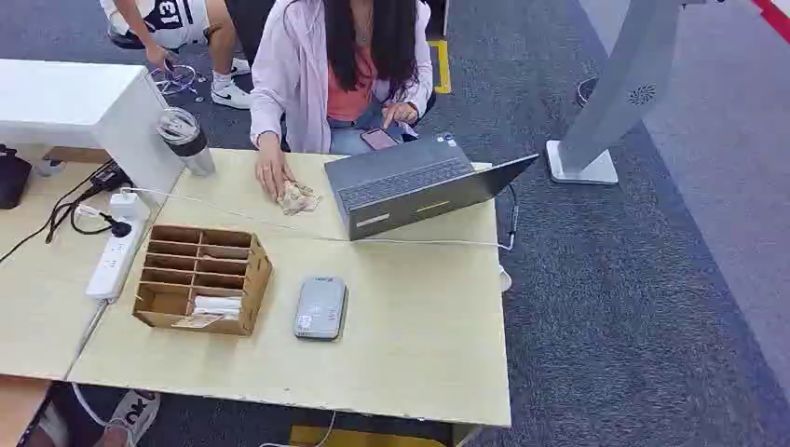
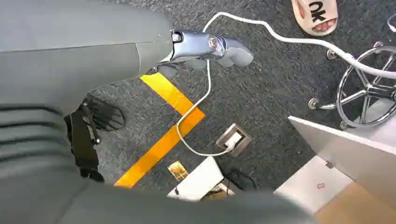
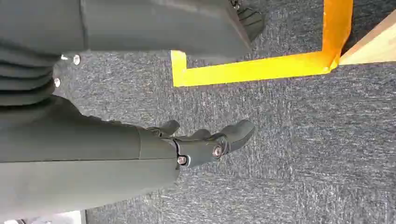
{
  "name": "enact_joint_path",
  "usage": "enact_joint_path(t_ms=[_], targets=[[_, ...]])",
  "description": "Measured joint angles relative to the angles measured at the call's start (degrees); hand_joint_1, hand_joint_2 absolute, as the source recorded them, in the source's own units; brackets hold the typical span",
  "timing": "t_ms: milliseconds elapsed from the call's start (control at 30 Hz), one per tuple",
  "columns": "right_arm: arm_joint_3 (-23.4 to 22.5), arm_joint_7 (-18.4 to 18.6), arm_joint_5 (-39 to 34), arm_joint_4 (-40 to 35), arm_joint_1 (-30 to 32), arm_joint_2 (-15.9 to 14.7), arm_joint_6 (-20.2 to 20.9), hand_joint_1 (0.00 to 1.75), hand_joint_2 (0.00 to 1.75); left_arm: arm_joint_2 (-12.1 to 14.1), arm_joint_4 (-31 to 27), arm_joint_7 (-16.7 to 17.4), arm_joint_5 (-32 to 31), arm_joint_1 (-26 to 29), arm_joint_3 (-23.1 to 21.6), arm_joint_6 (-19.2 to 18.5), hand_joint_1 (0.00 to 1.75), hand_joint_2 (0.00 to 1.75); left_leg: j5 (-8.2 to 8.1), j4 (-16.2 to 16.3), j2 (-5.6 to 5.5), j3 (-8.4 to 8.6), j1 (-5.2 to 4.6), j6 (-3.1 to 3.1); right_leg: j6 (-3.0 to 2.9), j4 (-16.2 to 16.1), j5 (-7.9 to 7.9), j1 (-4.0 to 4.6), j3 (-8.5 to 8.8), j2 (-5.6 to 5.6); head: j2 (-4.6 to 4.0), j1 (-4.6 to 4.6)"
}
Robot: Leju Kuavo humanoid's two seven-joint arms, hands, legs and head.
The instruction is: Pass the card to the sensor for recognition and then transmit it.
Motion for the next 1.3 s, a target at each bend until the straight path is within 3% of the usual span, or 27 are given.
enact_joint_path(t_ms=[33,67,167,200,300,367,400,467,533,600,667,733,833,900,1000,1200,1267,1300], targets=[[0.02,0.0,0.0,0.07,-0.04,0.04,-0.02,0.0,0.0,-0.05,0.0,0.0,0.0,-0.02,0.27,0.0,0.0,0.0,0.0,0.0,0.0,0.0,0.0,0.0,0.0,0.0,0.0,0.0,0.0,0.0,0.0,0.0],[0.02,-0.02,0.0,0.11,-0.06,0.04,0.0,0.0,1.75,-0.09,0.0,0.0,0.0,-0.03,0.49,0.0,0.0,0.0,0.0,0.0,0.0,0.0,0.0,0.0,0.0,0.0,0.0,0.0,0.0,0.0,0.0,0.0],[0.02,-2.66,0.69,0.2,-0.11,0.11,1.54,0.0,1.75,-0.16,0.26,0.41,-0.35,-0.23,1.09,0.2,0.0,0.0,0.0,0.0,0.0,0.0,0.0,0.0,0.0,0.0,0.0,0.0,0.0,0.0,0.0,0.0],[0.02,-3.77,0.75,0.24,-0.2,0.17,1.97,0.0,0.0,-0.18,0.5,0.5,-0.46,-0.36,1.45,0.2,0.0,0.0,0.0,0.0,0.0,0.0,0.0,0.0,0.0,0.0,0.0,0.0,0.0,0.0,0.0,0.0],[0.0,-4.5,0.44,0.44,-0.51,0.37,1.35,0.0,0.0,-0.35,0.66,0.24,-1.12,-0.52,2.26,-0.37,0.0,0.0,0.0,0.0,0.01,0.01,0.0,0.0,0.0,0.0,0.0,0.0,0.0,0.0,0.0,0.0],[-0.16,0.7,0.59,0.72,-0.66,0.35,-2.02,0.0,0.0,-0.55,0.66,-0.48,-2.27,-0.57,3.28,-2.29,0.0,0.0,0.0,0.0,0.0,0.01,0.0,0.0,0.0,0.0,0.0,0.0,0.01,0.0,0.0,0.0],[-0.13,4.69,1.07,0.87,-0.68,0.35,-4.05,0.0,0.0,-0.68,0.59,-0.72,-2.99,-0.55,3.87,-3.42,0.0,1.75,0.0,0.0,0.0,0.01,0.0,0.0,0.0,0.0,0.0,0.0,0.01,0.0,0.0,0.0],[-0.09,14.34,2.52,1.14,-0.6,0.35,-7.74,0.0,0.0,-1.14,-0.7,-0.92,-4.68,-0.21,5.52,-6.17,0.0,1.75,0.0,0.0,0.0,0.0,-0.01,0.0,0.0,0.0,0.0,0.0,0.01,0.0,0.0,0.02],[0.35,23.74,4.05,1.6,-0.32,0.35,-8.76,0.0,0.0,-3.27,-4.3,-0.94,-5.33,1.22,7.18,-11.14,0.0,1.75,-0.01,0.01,0.03,0.02,-0.01,0.0,0.0,0.0,0.0,-0.01,0.01,0.04,0.0,0.0],[1.4,31.55,5.4,1.82,0.3,0.44,-8.22,0.0,0.0,-6.87,-19.79,1.21,-1.54,5.57,7.42,-18.17,0.0,1.75,-0.03,0.01,0.18,0.0,0.04,-0.02,0.0,-0.01,0.0,0.03,0.01,0.21,0.0,0.11],[2.1,32.06,6.17,1.88,0.83,0.74,-7.36,0.0,0.0,-9.29,-33.86,5.71,7.34,9.59,5.07,-16.12,0.0,1.75,-0.03,0.01,0.17,-0.02,0.04,-0.02,-0.01,-0.01,0.0,0.04,0.03,0.21,0.0,0.31],[2.99,31.82,6.97,2.01,0.81,0.92,-5.81,0.0,0.0,-10.3,-46.67,6.99,12.62,13.72,1.6,-13.9,0.0,1.75,-0.05,0.03,0.16,0.04,0.06,-0.03,-0.01,0.0,0.0,0.04,-0.08,0.21,0.0,-0.05],[4.39,31.34,8.55,2.17,0.72,0.81,-2.97,0.0,0.0,-11.89,-64.51,5.03,11.24,18.02,-3.52,-12.59,0.0,1.75,0.01,0.0,-0.16,0.03,0.06,-0.02,-0.02,0.0,-0.03,0.03,-0.12,-0.23,0.0,-0.2],[5.37,30.99,9.46,2.25,0.56,0.37,-1.36,0.0,0.0,-12.83,-73.26,5.03,9.16,19.11,-6.47,-11.48,0.0,1.75,0.04,0.0,-0.3,0.03,0.07,-0.03,0.0,0.0,-0.04,0.04,-0.03,-0.35,0.0,-0.09],[6.44,30.86,9.77,2.27,0.45,-0.26,-0.63,0.0,0.0,-13.8,-83.43,5.4,8.04,19.87,-10.14,-10.26,0.0,1.75,0.07,0.0,-0.21,0.05,0.05,-0.03,-0.11,0.0,0.09,0.04,-0.01,-0.26,0.0,-0.02],[7.93,30.42,10.93,2.36,0.47,-0.74,0.86,0.0,0.0,-14.52,-92.7,2.47,3.84,20.45,-13.28,-9.64,0.0,1.75,0.1,0.03,-0.18,0.09,0.04,0.01,-0.07,-0.01,0.12,0.02,-0.04,-0.19,0.0,-0.04],[8.85,29.99,11.94,2.36,0.32,-1.27,2.5,0.0,0.0,-13.94,-94.95,3.37,1.66,19.3,-15.27,-5.67,0.0,1.75,0.12,0.06,-0.18,0.11,0.04,0.04,-0.07,-0.01,0.12,0.01,-0.06,-0.2,0.0,-0.04],[9.28,29.64,12.63,2.36,0.19,-1.66,3.45,0.0,0.0,-12.94,-95.71,4.76,0.86,18.34,-16.98,-1.32,0.0,1.75,0.13,0.06,-0.18,0.12,0.05,0.04,-0.07,-0.01,0.13,0.01,-0.05,-0.2,0.0,-0.02]])
